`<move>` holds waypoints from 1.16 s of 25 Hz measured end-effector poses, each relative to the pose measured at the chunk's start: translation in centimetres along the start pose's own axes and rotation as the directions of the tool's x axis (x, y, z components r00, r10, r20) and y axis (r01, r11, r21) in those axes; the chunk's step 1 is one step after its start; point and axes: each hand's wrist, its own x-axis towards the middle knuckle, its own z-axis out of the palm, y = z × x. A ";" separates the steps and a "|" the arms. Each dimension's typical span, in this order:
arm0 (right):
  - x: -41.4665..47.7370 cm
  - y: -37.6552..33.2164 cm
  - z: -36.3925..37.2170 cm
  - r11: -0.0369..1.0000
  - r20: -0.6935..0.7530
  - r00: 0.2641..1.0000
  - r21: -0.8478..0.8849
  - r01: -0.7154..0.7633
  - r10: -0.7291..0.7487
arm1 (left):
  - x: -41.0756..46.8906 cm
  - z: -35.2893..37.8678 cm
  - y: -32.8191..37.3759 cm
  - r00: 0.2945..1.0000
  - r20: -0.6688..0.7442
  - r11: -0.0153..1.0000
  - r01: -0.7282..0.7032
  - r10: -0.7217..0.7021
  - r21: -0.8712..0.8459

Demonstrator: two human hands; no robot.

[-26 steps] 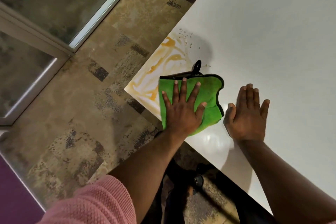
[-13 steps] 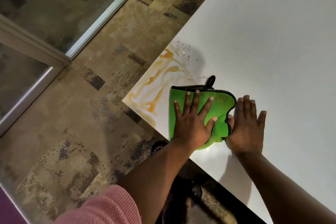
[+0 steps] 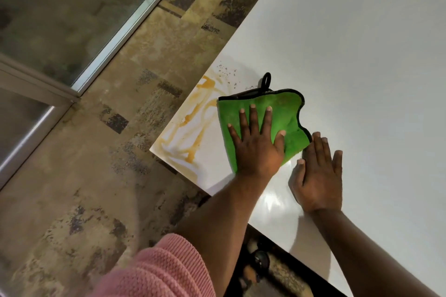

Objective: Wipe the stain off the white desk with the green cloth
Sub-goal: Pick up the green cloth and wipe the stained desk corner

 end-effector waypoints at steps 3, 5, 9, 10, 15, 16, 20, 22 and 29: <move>-0.1 0.3 -0.4 0.988 -0.077 0.997 0.152 0.009 0.003 | -5.8 0.9 0.7 0.998 0.045 0.999 -0.041 0.042 -0.016; -0.4 0.9 -0.3 0.955 -0.138 0.990 0.296 0.018 0.024 | -7.1 1.0 0.7 0.995 0.065 0.996 -0.067 0.071 -0.050; -0.5 1.9 -0.7 0.876 -0.255 0.935 0.471 -0.102 0.246 | -5.5 0.5 0.9 0.988 0.100 0.992 -0.113 0.119 -0.062; -0.3 1.9 -1.1 0.883 -0.286 0.924 0.458 -0.100 0.253 | -5.5 0.4 1.1 0.984 0.118 0.989 -0.127 0.135 -0.071; 2.9 -2.9 -3.6 0.943 -0.284 0.954 0.281 0.179 -0.097 | -5.5 -1.9 -2.6 0.955 0.107 0.958 -0.269 0.278 -0.096; 3.3 -4.5 -3.4 0.942 -0.235 0.962 0.269 0.199 -0.136 | -5.8 -2.4 -4.5 0.968 0.090 0.971 -0.229 0.235 -0.072; 3.6 -8.5 -0.6 0.978 0.104 0.975 0.091 0.186 -0.195 | -6.7 -3.2 -9.4 0.988 0.130 0.996 -0.083 0.078 0.033; 3.6 -8.1 1.0 0.977 0.155 0.970 -0.067 0.201 -0.189 | -6.7 -2.6 -9.3 0.981 0.157 0.992 -0.117 0.110 0.039; 10.0 -7.7 1.6 0.974 0.099 0.986 -0.165 0.152 -0.137 | -7.1 -1.1 -10.0 0.970 -0.014 0.970 -0.244 0.243 -0.018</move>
